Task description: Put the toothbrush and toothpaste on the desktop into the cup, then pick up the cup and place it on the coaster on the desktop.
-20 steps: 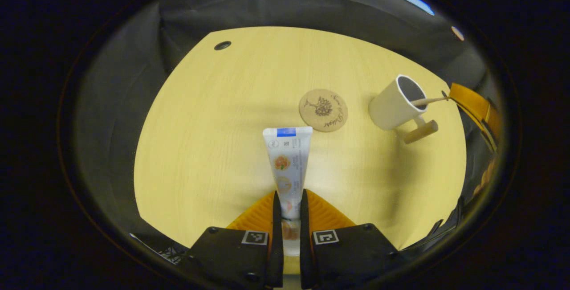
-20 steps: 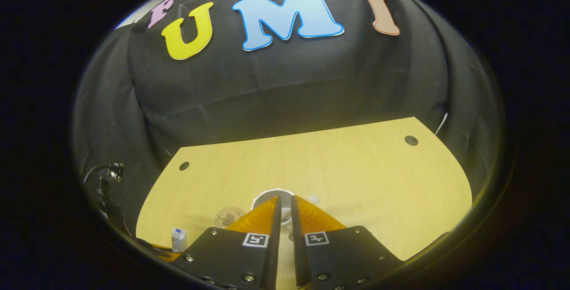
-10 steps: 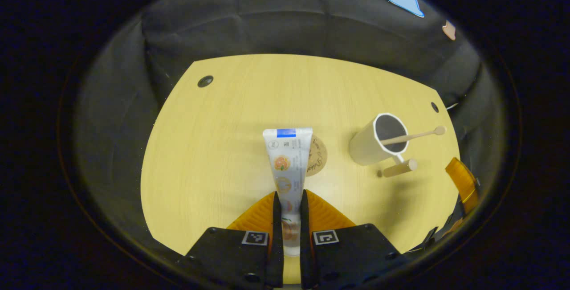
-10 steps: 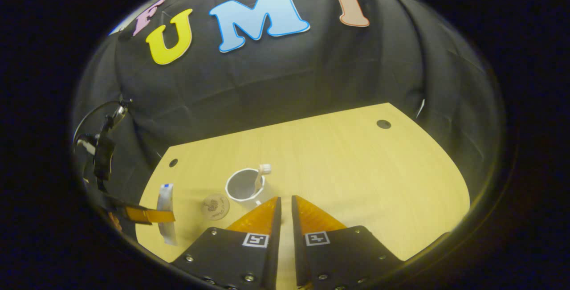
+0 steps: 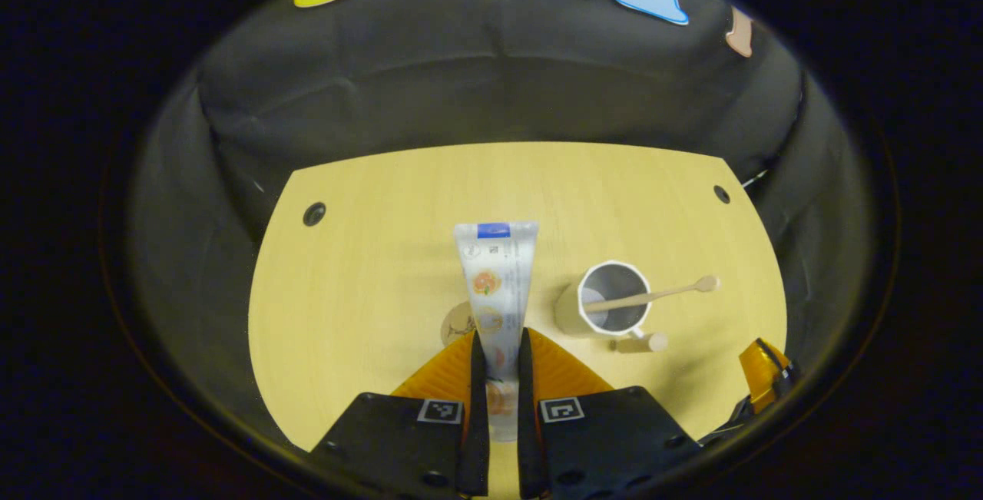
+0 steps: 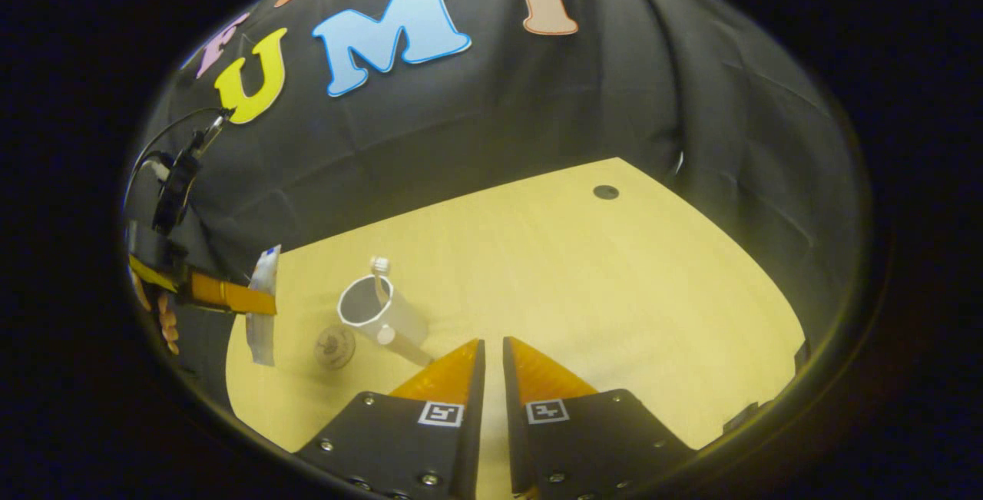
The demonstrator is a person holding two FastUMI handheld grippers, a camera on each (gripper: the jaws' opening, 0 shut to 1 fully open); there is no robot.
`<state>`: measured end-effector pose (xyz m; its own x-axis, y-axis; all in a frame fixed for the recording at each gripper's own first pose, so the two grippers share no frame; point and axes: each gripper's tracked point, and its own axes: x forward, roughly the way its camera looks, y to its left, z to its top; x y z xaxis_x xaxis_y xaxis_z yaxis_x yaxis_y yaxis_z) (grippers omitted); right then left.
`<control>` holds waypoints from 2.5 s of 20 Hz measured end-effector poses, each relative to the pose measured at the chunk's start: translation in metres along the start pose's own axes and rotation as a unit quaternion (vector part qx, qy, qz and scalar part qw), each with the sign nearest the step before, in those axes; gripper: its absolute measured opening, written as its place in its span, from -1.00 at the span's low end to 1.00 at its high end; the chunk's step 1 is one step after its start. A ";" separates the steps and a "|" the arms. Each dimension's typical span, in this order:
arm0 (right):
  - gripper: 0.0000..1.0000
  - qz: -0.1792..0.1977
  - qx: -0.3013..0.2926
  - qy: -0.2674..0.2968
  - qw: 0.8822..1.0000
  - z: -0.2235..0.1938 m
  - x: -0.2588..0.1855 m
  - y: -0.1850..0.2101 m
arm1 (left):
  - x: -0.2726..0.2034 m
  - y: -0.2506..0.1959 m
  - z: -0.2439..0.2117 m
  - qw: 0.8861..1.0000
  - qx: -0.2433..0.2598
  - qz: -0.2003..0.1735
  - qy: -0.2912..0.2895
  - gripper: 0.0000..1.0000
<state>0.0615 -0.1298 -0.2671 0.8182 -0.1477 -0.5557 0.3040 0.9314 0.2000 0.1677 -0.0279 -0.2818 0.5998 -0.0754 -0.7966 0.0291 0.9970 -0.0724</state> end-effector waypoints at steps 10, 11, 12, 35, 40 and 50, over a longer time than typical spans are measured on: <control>-0.74 -0.052 0.038 0.004 0.998 -0.005 -0.014 -0.054 | 0.013 -0.069 0.072 0.996 0.078 -0.026 -0.042 -0.55; -0.69 -0.058 0.041 0.005 0.997 -0.007 -0.015 -0.060 | 0.015 -0.077 0.075 0.995 0.085 -0.030 -0.045 -0.55; -0.69 -0.063 0.044 0.007 0.997 -0.008 -0.017 -0.065 | 0.018 -0.085 0.077 0.994 0.092 -0.035 -0.046 -0.56; -0.70 -0.111 0.048 0.041 0.992 -0.027 -0.036 -0.131 | 0.072 -0.129 0.073 0.989 0.082 -0.070 -0.102 -0.55; -0.70 -0.108 0.044 0.043 0.992 -0.030 -0.034 -0.131 | 0.074 -0.131 0.055 0.985 0.100 -0.059 -0.126 -0.55; -0.70 -0.102 0.038 0.051 0.993 -0.035 -0.030 -0.125 | 0.083 -0.125 0.033 0.982 0.114 -0.062 -0.138 -0.22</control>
<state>-0.0184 -0.2299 -0.3036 0.6833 -0.2916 -0.6694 0.4964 0.8578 0.1331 0.2403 -0.1578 -0.3187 0.7734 -0.2187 -0.5950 0.2748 0.9615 0.0037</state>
